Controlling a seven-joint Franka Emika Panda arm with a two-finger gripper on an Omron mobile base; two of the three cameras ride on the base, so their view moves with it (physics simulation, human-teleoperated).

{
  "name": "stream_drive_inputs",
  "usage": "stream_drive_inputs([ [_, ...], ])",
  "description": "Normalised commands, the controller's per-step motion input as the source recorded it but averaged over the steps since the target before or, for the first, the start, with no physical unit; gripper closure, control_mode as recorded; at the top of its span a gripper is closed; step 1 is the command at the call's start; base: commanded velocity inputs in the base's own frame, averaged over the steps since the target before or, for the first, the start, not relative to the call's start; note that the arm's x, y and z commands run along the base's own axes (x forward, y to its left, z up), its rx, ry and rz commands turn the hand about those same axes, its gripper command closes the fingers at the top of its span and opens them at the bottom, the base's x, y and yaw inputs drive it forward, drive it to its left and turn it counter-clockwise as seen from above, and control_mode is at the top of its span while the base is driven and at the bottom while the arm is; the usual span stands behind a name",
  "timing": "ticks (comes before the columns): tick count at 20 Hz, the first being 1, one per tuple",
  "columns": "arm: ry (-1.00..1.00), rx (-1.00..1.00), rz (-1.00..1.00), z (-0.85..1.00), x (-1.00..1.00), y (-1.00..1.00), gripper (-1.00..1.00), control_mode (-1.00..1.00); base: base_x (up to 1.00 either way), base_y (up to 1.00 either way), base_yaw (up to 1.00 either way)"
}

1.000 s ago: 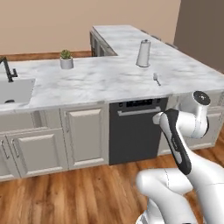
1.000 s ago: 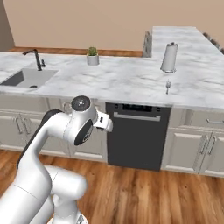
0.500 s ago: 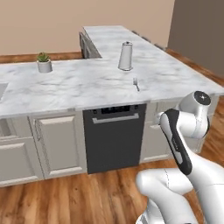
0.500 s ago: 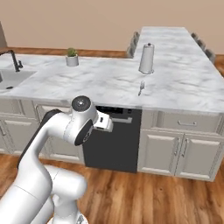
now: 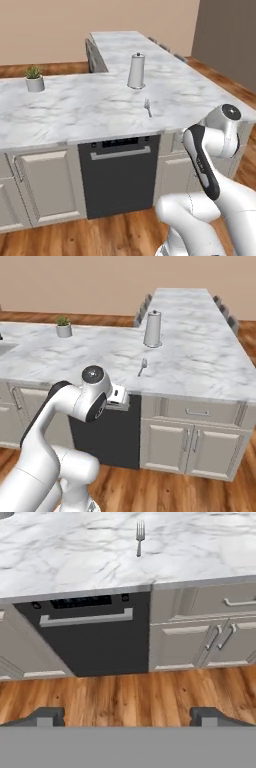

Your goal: Organize the utensils by type. Pick up the wooden spoons from the counter and place them in the open cabinet. Then pick up the metallic utensils from the counter and place them in the open drawer.

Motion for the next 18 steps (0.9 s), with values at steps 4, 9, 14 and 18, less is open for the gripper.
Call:
stream_drive_inputs([
  [4,0.0,0.0,0.0,0.0,0.0,0.0,-1.0,1.0,0.8,-0.33,0.07],
  [9,0.0,0.0,0.0,0.0,0.0,0.0,-1.0,1.0,0.82,-0.28,0.05],
  [14,0.0,0.0,0.0,0.0,0.0,0.0,-1.0,1.0,0.83,-0.27,0.02],
  [18,0.0,0.0,0.0,0.0,0.0,0.0,-1.0,1.0,0.72,-0.31,0.0],
])
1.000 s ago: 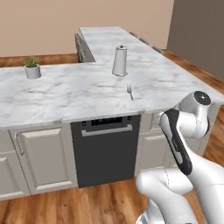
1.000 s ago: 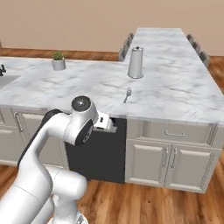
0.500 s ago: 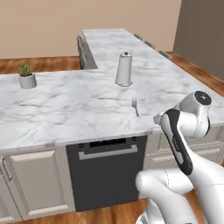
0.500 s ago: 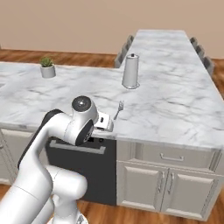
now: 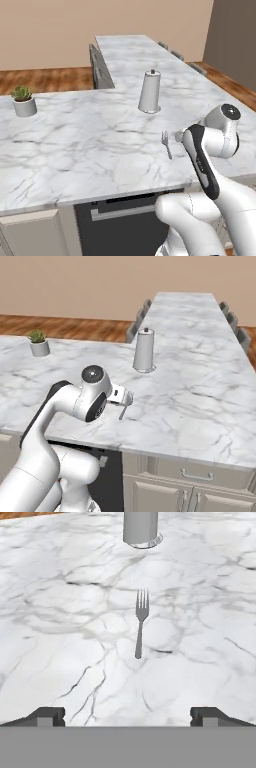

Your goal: Organize the utensils by type. Pick up the wooden spoons from the counter and place them in the open cabinet. Then pick up the metallic utensils from the counter and place them in the open drawer.

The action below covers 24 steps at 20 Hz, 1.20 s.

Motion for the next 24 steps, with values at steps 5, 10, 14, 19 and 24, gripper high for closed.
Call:
stream_drive_inputs([
  [5,0.0,0.0,0.0,0.0,0.0,0.0,-1.0,1.0,0.41,-0.21,0.0],
  [10,0.0,0.0,0.0,0.0,0.0,0.0,-1.0,1.0,0.0,0.0,0.0],
  [14,0.0,0.0,0.0,0.0,0.0,0.0,-1.0,1.0,0.01,0.0,0.0],
  [19,0.0,0.0,0.0,0.0,0.0,0.0,-1.0,1.0,0.07,0.0,0.0],
  [24,0.15,0.0,0.0,-0.02,0.21,-0.05,-1.0,-1.0,0.08,-0.01,0.0],
])
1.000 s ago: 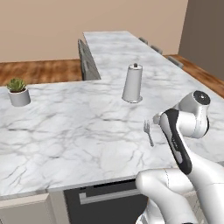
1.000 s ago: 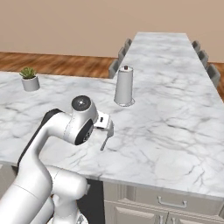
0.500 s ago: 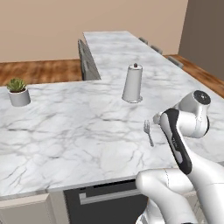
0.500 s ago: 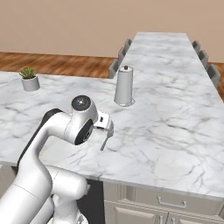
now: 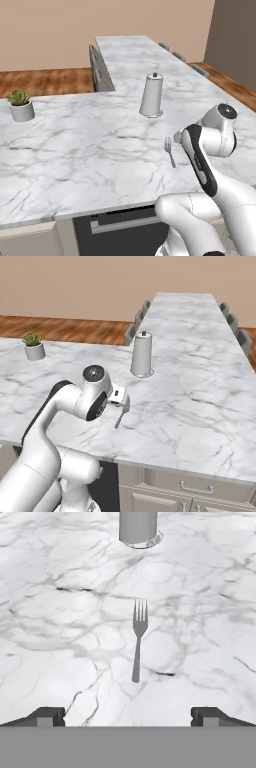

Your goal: Organize the utensils by type. Pick up the wooden spoons from the counter and place them in the open cabinet. Then pick up the metallic utensils from the counter and place them in the open drawer.

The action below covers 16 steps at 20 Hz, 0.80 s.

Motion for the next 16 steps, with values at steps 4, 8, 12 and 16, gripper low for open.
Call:
stream_drive_inputs([
  [4,0.49,-0.01,-0.03,-0.1,0.75,-0.05,-1.0,-1.0,0.0,0.0,0.0],
  [8,0.34,0.0,0.0,-0.17,0.73,-0.1,-1.0,-1.0,0.0,0.0,0.0],
  [12,0.15,0.0,0.0,-0.24,0.6,-0.13,-1.0,-1.0,0.0,0.0,0.0],
  [16,0.01,0.07,0.0,-0.41,0.34,-0.22,-1.0,-1.0,0.0,0.0,0.0],
])
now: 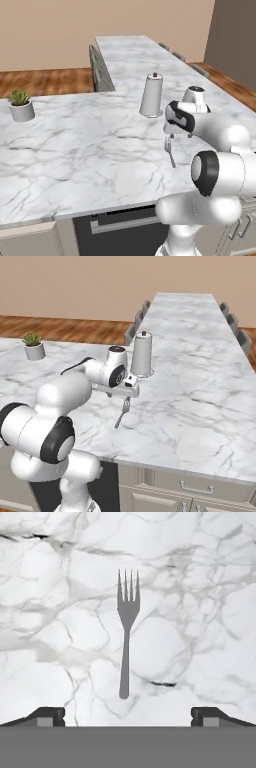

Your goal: Organize the utensils by type. Pick up the wooden spoons from the counter and place them in the open cabinet. Then pick up the metallic utensils from the counter and place them in the open drawer.

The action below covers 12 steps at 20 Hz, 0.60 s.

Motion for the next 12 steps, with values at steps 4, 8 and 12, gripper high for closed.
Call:
stream_drive_inputs([
  [4,0.01,0.1,0.0,-0.49,0.45,-0.14,-1.0,-1.0,0.0,0.0,0.0],
  [8,0.02,0.11,0.0,-0.45,0.42,-0.06,-1.0,-1.0,0.0,0.0,0.0],
  [12,0.06,0.05,0.0,-0.34,0.38,0.0,-1.0,-1.0,0.0,0.0,0.0],
])
